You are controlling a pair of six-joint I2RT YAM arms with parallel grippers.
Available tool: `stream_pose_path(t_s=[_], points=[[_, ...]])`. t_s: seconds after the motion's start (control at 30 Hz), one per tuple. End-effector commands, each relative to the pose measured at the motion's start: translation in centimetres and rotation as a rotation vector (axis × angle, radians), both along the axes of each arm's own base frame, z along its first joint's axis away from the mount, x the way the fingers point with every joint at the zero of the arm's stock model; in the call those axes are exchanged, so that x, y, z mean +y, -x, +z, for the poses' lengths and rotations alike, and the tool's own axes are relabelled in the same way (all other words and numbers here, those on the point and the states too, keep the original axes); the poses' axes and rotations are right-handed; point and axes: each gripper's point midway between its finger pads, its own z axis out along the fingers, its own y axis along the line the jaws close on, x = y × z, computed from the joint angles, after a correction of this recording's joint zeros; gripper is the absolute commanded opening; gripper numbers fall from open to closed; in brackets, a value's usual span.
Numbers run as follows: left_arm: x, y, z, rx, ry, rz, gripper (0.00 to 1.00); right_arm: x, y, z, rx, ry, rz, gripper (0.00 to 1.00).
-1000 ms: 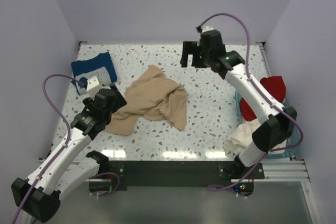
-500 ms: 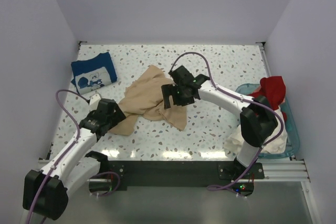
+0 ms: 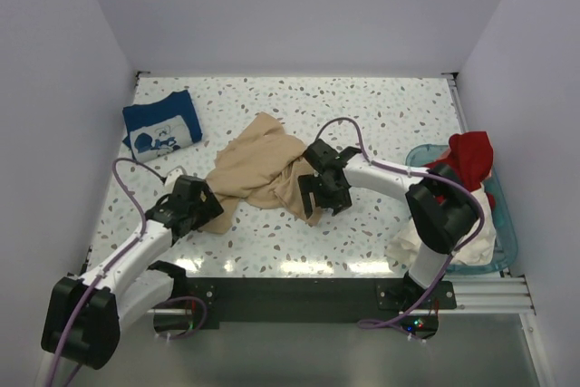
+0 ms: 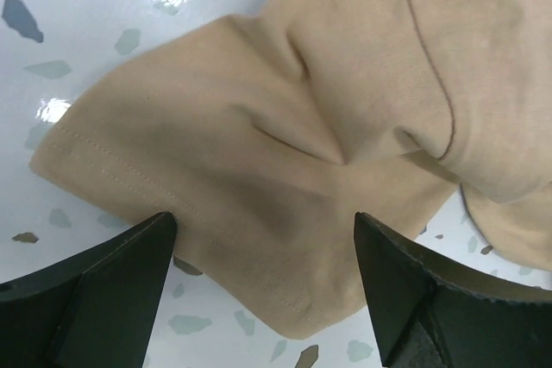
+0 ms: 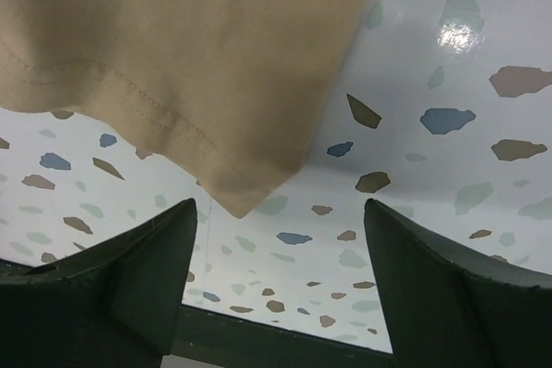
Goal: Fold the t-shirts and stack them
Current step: Flatten the tshirt out
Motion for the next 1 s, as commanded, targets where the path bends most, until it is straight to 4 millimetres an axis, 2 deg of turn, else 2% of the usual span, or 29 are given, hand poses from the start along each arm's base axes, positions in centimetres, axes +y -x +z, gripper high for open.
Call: stream_pose_path(t_s=[0.0,0.1,0.2,0.27,0.33,0.37,0.43,0.47,0.5,0.6,0.67,0.7,0.73,0.77,0.87,0.93,0.97], points=[[-1.2,-1.0,0.0,-0.051,0.049,-0.047,0.88,0.3,-0.1,-0.5,-0.003,-0.004,-0.026,0.81],[-1.4,-0.8,-0.8,-0.035,0.054,-0.060,0.85,0.4,0.0,-1.2,0.014,-0.002,-0.029,0.78],[-1.6,-0.7,-1.7,-0.011,0.055,-0.078,0.81,0.8,0.1,-1.7,0.029,-0.012,-0.027,0.68],[-1.7,-0.5,-2.2,0.010,0.057,-0.092,0.73,0.9,0.2,-2.2,0.032,-0.017,-0.025,0.63],[-2.0,-0.6,-2.5,0.017,0.063,-0.102,0.62,1.0,0.2,-2.4,0.039,-0.018,-0.018,0.52],[-2.2,-0.9,-2.3,0.008,0.070,-0.107,0.48,0.9,0.4,-2.8,0.051,-0.008,-0.015,0.48],[-2.3,-1.1,-2.2,0.003,0.075,-0.113,0.34,0.7,0.4,-2.7,0.057,0.010,-0.016,0.29],[-2.6,-1.5,-1.7,-0.010,0.084,-0.118,0.22,0.5,0.2,-2.6,0.051,0.021,-0.018,0.19],[-2.8,-1.8,-1.4,-0.025,0.092,-0.121,0.17,0.2,0.0,-2.5,0.043,0.040,-0.022,0.00],[-3.6,-3.0,0.5,-0.076,0.122,-0.139,0.04,-1.6,-1.4,-0.9,-0.019,0.152,-0.033,0.00],[-4.2,-4.3,2.6,-0.121,0.146,-0.142,0.00,-3.2,-3.0,1.2,-0.091,0.244,-0.054,0.00],[-4.4,-4.8,3.5,-0.139,0.153,-0.144,0.00,-3.2,-4.2,2.8,-0.138,0.244,-0.068,0.00],[-4.5,-5.3,4.5,-0.161,0.161,-0.142,0.00,-4.0,-4.4,3.5,-0.141,0.266,-0.079,0.00],[-4.9,-6.1,6.3,-0.194,0.174,-0.144,0.00,-4.2,-5.0,4.3,-0.164,0.269,-0.079,0.00],[-5.7,-7.4,9.7,-0.261,0.210,-0.159,0.00,-3.9,-6.0,6.8,-0.208,0.231,-0.084,0.00],[-6.2,-7.8,11.2,-0.292,0.233,-0.171,0.00,-3.5,-6.3,7.7,-0.220,0.205,-0.085,0.00],[-6.4,-7.6,11.2,-0.282,0.242,-0.179,0.00,-3.4,-6.2,8.2,-0.226,0.193,-0.087,0.00]])
